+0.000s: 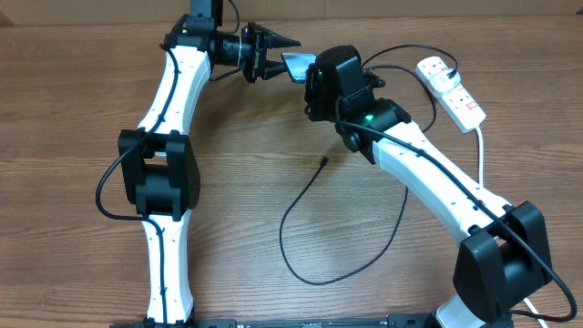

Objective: Plug charger to phone and switch on socket

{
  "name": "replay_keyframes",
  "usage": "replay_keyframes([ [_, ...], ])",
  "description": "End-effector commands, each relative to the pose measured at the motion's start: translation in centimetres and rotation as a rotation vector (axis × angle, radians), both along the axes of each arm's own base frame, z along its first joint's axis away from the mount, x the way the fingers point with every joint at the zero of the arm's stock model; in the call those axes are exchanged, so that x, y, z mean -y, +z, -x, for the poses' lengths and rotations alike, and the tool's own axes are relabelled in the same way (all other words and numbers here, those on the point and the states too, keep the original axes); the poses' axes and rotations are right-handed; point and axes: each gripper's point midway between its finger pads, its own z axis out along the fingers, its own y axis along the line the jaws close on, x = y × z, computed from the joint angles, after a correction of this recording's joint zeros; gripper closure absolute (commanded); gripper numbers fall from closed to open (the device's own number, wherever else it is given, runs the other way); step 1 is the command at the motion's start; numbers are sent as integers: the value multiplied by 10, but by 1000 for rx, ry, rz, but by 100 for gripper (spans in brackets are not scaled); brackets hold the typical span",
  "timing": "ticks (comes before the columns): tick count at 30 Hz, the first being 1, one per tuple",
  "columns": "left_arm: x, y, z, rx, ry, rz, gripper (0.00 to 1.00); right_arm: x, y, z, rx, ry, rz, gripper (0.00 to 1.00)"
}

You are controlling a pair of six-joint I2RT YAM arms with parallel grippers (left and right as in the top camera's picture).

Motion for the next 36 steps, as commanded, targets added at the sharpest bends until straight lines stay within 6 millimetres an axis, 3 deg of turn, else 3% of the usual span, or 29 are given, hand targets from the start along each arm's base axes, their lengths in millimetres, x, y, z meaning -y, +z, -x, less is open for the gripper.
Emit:
replay_keyframes([
  [1, 6, 14, 2, 3, -17, 30, 59, -2, 21, -6, 38, -24, -55, 96],
  [12, 6, 14, 2, 2, -18, 31, 60, -5, 30, -11, 76, -22, -77, 96],
  [36, 8, 19, 7, -12, -42, 66, 75, -15, 30, -7, 63, 28, -106, 95],
])
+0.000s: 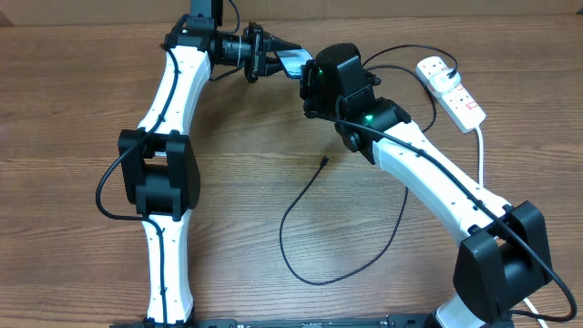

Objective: Plug charger to phone and switch on socket

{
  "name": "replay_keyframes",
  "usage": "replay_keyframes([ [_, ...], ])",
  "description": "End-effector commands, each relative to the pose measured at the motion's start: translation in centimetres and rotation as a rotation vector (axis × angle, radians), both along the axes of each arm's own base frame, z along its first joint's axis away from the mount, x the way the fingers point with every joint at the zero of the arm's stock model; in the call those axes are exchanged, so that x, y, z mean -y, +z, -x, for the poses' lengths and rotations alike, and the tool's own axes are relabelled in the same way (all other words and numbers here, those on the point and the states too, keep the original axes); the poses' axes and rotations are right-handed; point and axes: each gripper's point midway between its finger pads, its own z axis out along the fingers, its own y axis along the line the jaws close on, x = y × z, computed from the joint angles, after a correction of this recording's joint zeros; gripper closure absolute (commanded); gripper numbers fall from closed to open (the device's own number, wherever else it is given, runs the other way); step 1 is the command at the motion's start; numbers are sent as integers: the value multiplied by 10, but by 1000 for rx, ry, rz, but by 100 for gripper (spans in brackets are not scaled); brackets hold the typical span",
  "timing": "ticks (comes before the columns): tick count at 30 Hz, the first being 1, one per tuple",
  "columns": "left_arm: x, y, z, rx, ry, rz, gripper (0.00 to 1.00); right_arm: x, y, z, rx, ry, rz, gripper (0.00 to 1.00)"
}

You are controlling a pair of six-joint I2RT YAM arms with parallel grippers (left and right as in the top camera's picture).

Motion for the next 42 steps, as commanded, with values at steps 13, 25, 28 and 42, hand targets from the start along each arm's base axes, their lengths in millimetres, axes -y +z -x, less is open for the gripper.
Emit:
replay_keyframes([
  [13, 5, 11, 1, 16, -12, 16, 96, -13, 22, 0, 65, 94, -10, 73],
  [25, -36, -8, -31, 258, 72, -146, 96, 35, 68, -8, 339, 269, 388, 20],
  [28, -51, -8, -37, 412, 48, -181, 96, 48, 90, 0, 467, 405, 588, 5],
  [42, -39, -9, -20, 910, -213, -508, 96, 57, -23, 86, 206, 1134, 834, 0],
])
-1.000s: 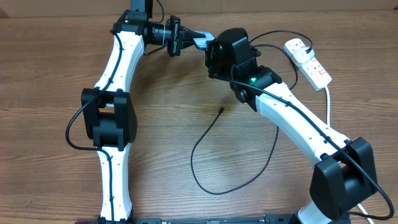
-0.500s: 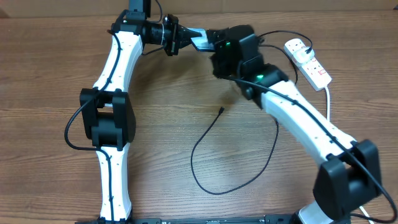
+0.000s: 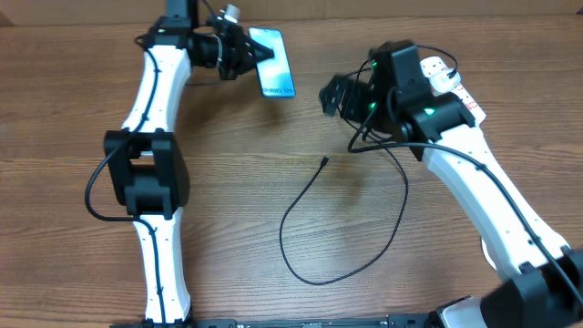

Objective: Plug charger to phone and switch on socket
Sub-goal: 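Release the phone from the right gripper and move it toward the cable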

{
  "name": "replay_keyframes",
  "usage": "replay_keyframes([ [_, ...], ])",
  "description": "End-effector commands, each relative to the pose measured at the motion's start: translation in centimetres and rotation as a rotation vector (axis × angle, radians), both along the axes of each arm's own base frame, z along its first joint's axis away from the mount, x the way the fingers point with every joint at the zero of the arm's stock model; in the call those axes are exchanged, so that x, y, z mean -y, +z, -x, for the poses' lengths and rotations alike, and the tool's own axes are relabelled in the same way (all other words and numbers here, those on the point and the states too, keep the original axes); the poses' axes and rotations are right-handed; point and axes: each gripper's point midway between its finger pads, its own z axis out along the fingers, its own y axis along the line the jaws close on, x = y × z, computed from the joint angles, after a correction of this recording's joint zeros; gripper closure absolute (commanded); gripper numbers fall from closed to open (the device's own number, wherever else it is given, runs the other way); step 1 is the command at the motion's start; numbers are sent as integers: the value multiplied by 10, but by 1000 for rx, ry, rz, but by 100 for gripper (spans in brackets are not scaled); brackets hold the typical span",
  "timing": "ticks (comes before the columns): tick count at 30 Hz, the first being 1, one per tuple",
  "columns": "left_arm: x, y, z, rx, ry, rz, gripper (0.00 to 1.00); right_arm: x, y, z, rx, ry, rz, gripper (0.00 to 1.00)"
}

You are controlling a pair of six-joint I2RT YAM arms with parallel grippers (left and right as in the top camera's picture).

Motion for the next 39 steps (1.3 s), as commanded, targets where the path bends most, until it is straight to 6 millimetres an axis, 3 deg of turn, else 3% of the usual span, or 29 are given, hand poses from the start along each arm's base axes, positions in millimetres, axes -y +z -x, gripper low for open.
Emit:
replay_keyframes([
  [1, 4, 28, 0, 234, -24, -271, 96, -14, -13, 13, -87, 155, -9, 0],
  [6, -20, 41, -2, 285, 75, -528, 96, -10, -60, 28, -277, 195, 60, 0],
  [10, -23, 54, -1, 309, 92, -541, 96, -19, -92, 22, -331, 199, 62, 0],
  [14, -25, 53, 2, 293, 90, -544, 96, -30, -111, 11, -326, 180, 62, 1],
  [20, -26, 48, 8, 262, 80, -551, 96, -25, -150, 14, -420, 27, 143, 30],
  [23, -26, 48, 8, 260, 80, -551, 96, -25, -155, 14, -433, 12, 146, 59],
  [27, -26, 48, 8, 260, 80, -551, 96, -24, -156, 20, -456, 15, 148, 66],
  [31, -26, 48, 9, 257, 79, -552, 96, -20, -164, 28, -497, -26, 151, 66],
  [39, -27, 48, 9, 257, 79, -552, 96, -25, -174, 26, -511, -123, 115, 66],
])
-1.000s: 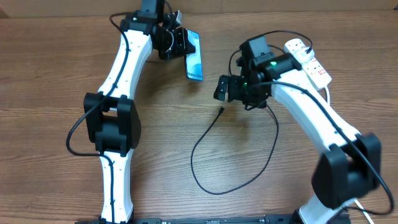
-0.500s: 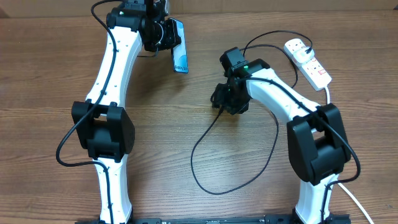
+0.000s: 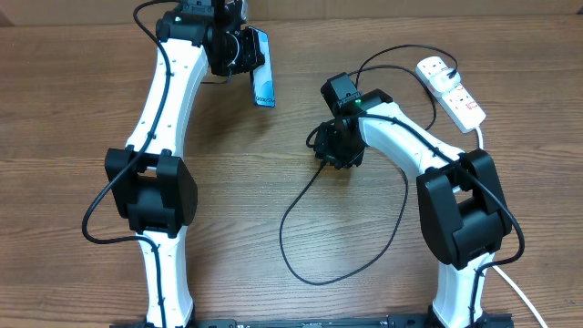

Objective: Plug charger to phone and switch on socket
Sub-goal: 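Release the phone from the right gripper and move it toward the cable, then lower the right gripper onto the USB-C cable end and grasp it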

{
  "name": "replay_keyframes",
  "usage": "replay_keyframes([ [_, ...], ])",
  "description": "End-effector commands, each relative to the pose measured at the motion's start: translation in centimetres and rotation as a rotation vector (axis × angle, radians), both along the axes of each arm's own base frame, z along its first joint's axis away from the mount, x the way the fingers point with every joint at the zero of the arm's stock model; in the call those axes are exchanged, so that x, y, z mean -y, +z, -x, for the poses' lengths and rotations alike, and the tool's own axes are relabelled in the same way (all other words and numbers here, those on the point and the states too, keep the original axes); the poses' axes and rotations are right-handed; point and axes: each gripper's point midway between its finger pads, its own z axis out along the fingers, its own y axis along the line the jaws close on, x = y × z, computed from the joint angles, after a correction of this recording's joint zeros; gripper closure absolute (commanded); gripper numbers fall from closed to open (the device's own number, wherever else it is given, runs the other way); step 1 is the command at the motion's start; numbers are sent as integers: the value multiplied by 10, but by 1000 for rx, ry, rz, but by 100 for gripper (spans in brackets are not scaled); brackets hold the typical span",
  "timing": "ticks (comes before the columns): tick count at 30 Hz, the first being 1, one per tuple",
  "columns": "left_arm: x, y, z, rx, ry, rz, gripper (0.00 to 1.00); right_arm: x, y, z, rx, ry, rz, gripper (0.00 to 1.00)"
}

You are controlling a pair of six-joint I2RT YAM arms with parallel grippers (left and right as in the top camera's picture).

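A phone [image 3: 262, 80] with a blue screen is held off the table at the back, turned on its edge, with my left gripper [image 3: 248, 55] shut on its upper end. The black charger cable [image 3: 290, 205] loops over the middle of the table. Its free plug end is hidden under my right gripper [image 3: 330, 155], which points down over it; I cannot tell how the jaws stand. A white socket strip [image 3: 452, 89] lies at the back right, with a white adapter [image 3: 435, 66] plugged into it.
The cable's loop [image 3: 319, 281] reaches toward the front of the wooden table [image 3: 73, 210]. From there the cable runs back up to the adapter, passing under my right arm. A white lead [image 3: 480, 146] leaves the socket strip toward the front right.
The phone in my left gripper has turned from screen-up to standing on its edge, a little further left. My right gripper has moved from near the socket strip down onto the cable's free end.
Both grippers were at the phone at the back centre, the right one on it and the left one open beside it. Then the left gripper was closer on the phone. Later it held the phone alone, the right arm drawn back. Now the right gripper covers the cable's plug.
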Motion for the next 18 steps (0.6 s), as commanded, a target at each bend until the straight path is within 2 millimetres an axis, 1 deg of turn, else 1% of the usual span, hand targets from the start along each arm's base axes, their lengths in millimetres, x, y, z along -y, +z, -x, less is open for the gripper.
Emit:
replay_keyframes([
  [1, 3, 28, 0, 68, -22, 10, 96, -1, -9, 4, -31, -57, 15, 65],
  [5, 3, 28, 0, 66, -22, 10, 96, -2, -12, 7, -43, -72, 29, 65],
  [11, 3, 28, 0, 68, -22, 10, 96, -14, -12, 17, -58, -69, 31, 62],
  [14, 3, 28, 0, 68, -22, 10, 96, -19, -12, 16, -52, -98, 27, 62],
  [18, 3, 28, 0, 67, -22, 10, 96, -15, -12, 10, -38, -158, 45, 62],
])
